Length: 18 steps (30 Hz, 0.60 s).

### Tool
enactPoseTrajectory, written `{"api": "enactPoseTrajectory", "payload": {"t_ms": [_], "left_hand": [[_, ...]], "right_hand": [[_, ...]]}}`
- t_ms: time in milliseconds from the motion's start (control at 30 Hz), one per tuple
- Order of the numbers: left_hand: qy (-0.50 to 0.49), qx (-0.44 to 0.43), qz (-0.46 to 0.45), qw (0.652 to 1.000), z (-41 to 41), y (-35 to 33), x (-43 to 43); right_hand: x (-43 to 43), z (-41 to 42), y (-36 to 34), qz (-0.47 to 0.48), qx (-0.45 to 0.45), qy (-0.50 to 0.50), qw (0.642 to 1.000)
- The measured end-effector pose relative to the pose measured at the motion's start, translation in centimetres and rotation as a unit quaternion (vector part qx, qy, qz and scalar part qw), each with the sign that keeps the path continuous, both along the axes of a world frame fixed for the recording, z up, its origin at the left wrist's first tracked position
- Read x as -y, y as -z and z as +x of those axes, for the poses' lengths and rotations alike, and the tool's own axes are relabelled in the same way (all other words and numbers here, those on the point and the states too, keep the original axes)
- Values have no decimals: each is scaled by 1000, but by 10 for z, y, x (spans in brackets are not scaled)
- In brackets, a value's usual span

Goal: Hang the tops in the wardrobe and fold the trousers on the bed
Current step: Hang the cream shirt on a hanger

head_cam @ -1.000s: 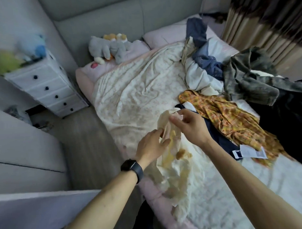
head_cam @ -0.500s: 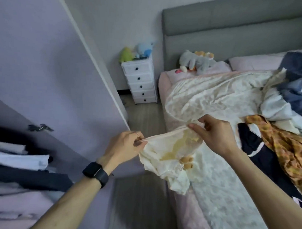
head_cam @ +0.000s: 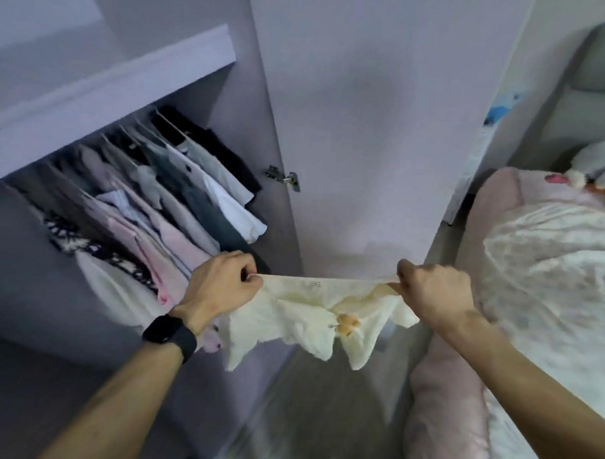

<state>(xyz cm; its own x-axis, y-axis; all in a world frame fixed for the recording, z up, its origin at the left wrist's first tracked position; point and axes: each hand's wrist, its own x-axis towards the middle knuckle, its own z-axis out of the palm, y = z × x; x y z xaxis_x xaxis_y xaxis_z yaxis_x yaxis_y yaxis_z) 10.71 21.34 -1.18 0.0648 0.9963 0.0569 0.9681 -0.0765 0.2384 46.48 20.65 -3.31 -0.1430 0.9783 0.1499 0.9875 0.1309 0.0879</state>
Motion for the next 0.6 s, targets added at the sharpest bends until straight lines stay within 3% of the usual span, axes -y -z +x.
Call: {"api": "enactPoseTrajectory", "payload": {"t_ms": [133,233,300,400,500,600], "left_hand": [[-102,196,-56,974,-47,17,14],[-142,237,-30,960,-73,18,19],[-151,244,-16,958,-88,16,21],[-173,268,-49,947,-105,12,35],[-212,276,-129,929,-115,9,58],[-293,315,-120,895,-118,4,83]], "right_hand": [[-28,-53,-6,29,-73,10,997],[-50,-86,-13,64,-135,-60,987],[-73,-99,-13,-51,-167,-118,978],[-110,-114,-1,-299,-254,-129,911],[-143,-132,13,-366,-316,-155,862],[-167,-149,12,-505,-364,-196,758]]}}
